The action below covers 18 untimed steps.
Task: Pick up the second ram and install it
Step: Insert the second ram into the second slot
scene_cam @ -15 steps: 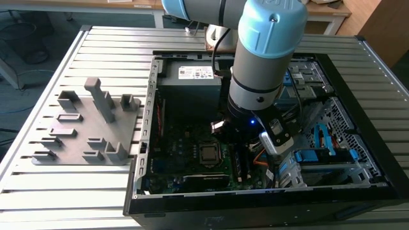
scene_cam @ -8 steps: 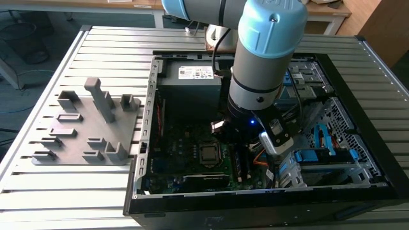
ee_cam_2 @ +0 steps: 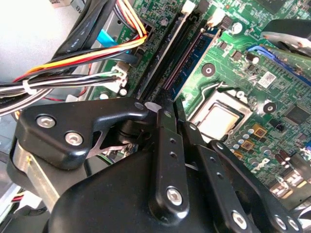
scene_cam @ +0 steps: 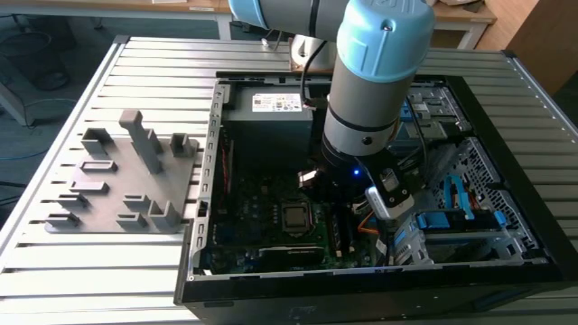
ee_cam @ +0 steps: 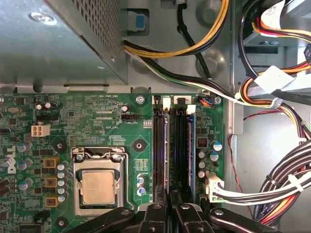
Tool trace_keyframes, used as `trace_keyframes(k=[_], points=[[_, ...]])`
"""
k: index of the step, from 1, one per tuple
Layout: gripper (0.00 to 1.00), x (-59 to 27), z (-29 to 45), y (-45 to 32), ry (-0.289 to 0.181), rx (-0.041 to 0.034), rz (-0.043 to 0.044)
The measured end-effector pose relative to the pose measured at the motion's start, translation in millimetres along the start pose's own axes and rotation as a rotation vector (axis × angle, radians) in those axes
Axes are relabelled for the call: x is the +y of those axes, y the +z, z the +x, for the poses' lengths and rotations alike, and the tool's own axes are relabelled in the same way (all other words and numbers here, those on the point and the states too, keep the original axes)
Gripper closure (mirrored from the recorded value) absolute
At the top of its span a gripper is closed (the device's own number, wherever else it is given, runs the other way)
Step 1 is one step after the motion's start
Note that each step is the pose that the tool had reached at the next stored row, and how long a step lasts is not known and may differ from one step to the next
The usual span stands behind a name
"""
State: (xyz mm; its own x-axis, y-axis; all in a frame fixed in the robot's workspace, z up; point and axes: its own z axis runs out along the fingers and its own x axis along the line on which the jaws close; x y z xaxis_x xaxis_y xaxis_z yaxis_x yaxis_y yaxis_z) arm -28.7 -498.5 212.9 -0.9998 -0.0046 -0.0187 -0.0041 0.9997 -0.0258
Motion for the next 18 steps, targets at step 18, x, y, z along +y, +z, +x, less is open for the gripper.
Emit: trace_keyframes(k=[18], points=[[0.86,1.9,-1.0,5.5,0.003,0.0001,0.0004]])
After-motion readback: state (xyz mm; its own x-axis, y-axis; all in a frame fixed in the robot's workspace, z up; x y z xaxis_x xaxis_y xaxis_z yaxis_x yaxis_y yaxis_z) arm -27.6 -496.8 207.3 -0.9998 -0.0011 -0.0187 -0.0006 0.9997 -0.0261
